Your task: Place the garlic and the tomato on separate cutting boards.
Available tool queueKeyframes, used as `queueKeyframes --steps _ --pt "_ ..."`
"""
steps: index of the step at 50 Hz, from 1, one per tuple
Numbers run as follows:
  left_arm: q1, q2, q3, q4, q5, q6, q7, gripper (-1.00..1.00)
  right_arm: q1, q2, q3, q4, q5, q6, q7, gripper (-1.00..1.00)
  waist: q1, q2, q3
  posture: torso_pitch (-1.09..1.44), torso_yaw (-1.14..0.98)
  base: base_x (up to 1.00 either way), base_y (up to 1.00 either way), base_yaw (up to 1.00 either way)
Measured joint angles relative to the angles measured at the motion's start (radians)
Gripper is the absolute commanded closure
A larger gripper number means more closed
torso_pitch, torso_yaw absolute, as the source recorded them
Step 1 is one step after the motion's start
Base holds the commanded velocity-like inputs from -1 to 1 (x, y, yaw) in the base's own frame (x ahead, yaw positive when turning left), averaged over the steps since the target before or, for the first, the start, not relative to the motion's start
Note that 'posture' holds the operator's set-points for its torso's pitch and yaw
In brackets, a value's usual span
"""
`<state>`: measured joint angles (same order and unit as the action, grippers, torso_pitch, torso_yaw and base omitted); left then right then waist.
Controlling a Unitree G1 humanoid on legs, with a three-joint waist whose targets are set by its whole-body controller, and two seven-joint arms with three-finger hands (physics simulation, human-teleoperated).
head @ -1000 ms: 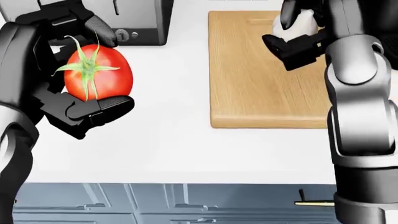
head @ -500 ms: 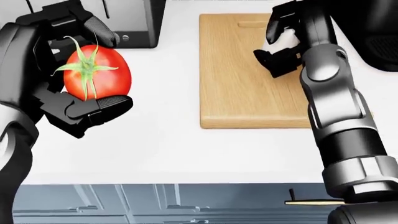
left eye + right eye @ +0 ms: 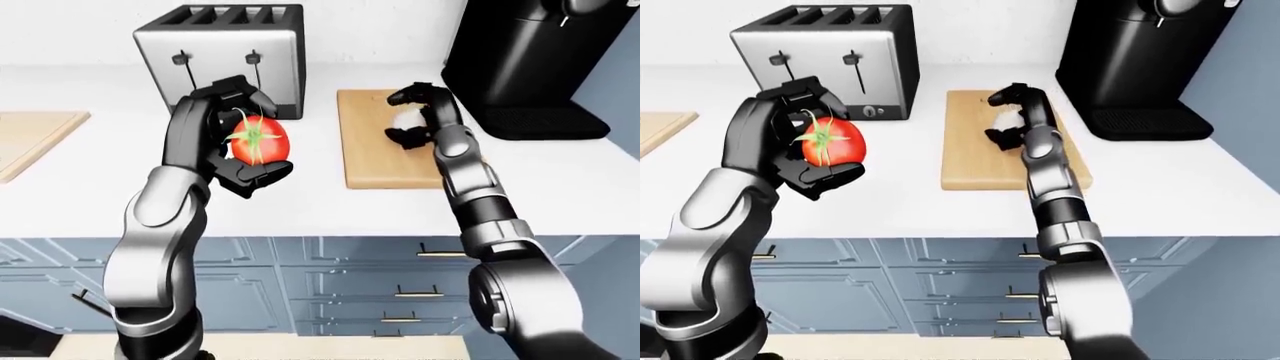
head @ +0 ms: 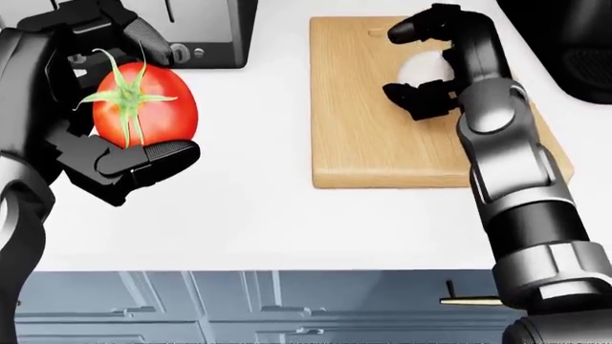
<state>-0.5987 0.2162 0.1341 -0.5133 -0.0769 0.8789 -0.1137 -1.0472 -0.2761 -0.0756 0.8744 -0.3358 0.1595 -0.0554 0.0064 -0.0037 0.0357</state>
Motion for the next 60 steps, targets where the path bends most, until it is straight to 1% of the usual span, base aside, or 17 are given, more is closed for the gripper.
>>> queueKeyframes --steps 6,8,10,14,18,24,30,33,35,39,41,48,52,53,54,57,60 --pt "0.002 -0.001 -0.003 -0.006 -0.001 0.004 0.003 1.0 0.0 -0.012 -0.003 -0.101 -0.014 0.065 0.029 -0.28 0.001 0.001 0.003 0.0 0.0 0.0 0.0 0.0" --pt "0.0 -0.001 -0.003 -0.008 -0.003 0.008 0.003 1.0 -0.001 -0.012 -0.003 -0.131 -0.019 0.077 0.037 -0.5 0.0 0.0 0.002 0.0 0.0 0.0 0.0 0.0" --pt "-0.003 -0.001 -0.002 -0.012 -0.005 0.01 0.003 1.0 0.001 -0.01 -0.002 -0.156 -0.025 0.091 0.046 -0.46 0.0 -0.001 0.001 0.0 0.0 0.0 0.0 0.0" --pt "-0.006 0.003 0.003 -0.016 -0.009 0.008 0.004 1.0 0.029 -0.002 0.0 -0.277 -0.037 0.153 0.077 -0.58 0.001 0.0 0.002 0.0 0.0 0.0 0.0 0.0" --pt "-0.006 0.006 0.003 -0.008 -0.01 0.007 0.004 1.0 0.097 0.026 0.004 -0.497 -0.048 0.246 0.123 -0.99 0.003 -0.001 0.003 0.0 0.0 0.0 0.0 0.0" --pt "-0.019 0.015 0.017 -0.018 -0.024 0.024 0.008 1.0 0.212 0.077 0.027 -0.832 -0.07 0.391 0.202 -1.0 0.005 -0.001 0.006 0.0 0.0 0.0 0.0 0.0" --pt "-0.044 0.034 0.028 -0.023 -0.039 0.045 0.026 1.0 0.313 0.11 0.034 -1.063 -0.088 0.471 0.254 -1.0 0.004 0.0 0.002 0.0 0.0 -0.06 0.0 0.0" --pt "-0.058 0.037 0.027 -0.023 -0.046 0.059 0.03 1.0 0.354 0.114 0.035 -1.104 -0.095 0.484 0.267 -1.0 -0.001 0.009 -0.025 0.0 0.0 -0.7 0.05 0.0" --pt "-0.06 0.037 0.026 -0.018 -0.05 0.06 0.032 1.0 0.382 0.117 0.034 -1.125 -0.101 0.496 0.274 -1.0 -0.005 0.012 -0.023 0.0 0.0 -0.81 0.18 0.0" --pt "-0.071 0.042 0.022 -0.031 -0.069 0.065 0.035 1.0 0.404 0.12 0.026 -1.17 -0.127 0.523 0.284 -1.0 -0.015 -0.029 -0.018 0.0 0.0 -0.87 0.26 0.0" --pt "-0.07 0.046 0.024 -0.036 -0.074 0.068 0.038 1.0 0.396 0.124 0.029 -1.189 -0.137 0.532 0.289 -1.0 -0.007 -0.035 -0.025 0.0 0.0 -0.96 0.3 0.0" --pt "-0.064 0.049 0.028 -0.048 -0.082 0.069 0.043 1.0 0.394 0.128 0.032 -1.205 -0.146 0.518 0.292 -1.0 0.012 0.02 -0.015 0.0 0.0 -0.82 0.42 0.0" --pt "-0.06 0.054 0.028 -0.034 -0.084 0.073 0.043 1.0 0.402 0.135 0.038 -1.191 -0.148 0.523 0.297 -1.0 -0.009 0.092 0.031 0.0 0.0 -0.04 0.54 0.0" --pt "-0.055 0.056 0.034 -0.034 -0.083 0.073 0.044 1.0 0.412 0.143 0.044 -1.199 -0.148 0.519 0.297 -1.0 -0.007 0.079 0.05 0.0 0.0 0.0 0.53 0.0" --pt "-0.048 0.056 0.039 -0.036 -0.081 0.076 0.046 1.0 0.423 0.146 0.053 -1.203 -0.148 0.516 0.3 -1.0 -0.014 0.073 0.051 0.0 0.0 0.0 0.54 0.0" --pt "-0.057 0.058 0.043 -0.037 -0.075 0.074 0.05 1.0 0.418 0.144 0.059 -1.199 -0.146 0.513 0.31 -1.0 -0.021 0.056 0.025 0.0 0.0 0.0 0.54 0.0" --pt "-0.059 0.057 0.04 -0.051 -0.076 0.06 0.051 1.0 0.404 0.143 0.049 -1.22 -0.151 0.508 0.311 -1.0 -0.024 0.023 0.022 0.0 0.0 0.0 0.5 0.0"
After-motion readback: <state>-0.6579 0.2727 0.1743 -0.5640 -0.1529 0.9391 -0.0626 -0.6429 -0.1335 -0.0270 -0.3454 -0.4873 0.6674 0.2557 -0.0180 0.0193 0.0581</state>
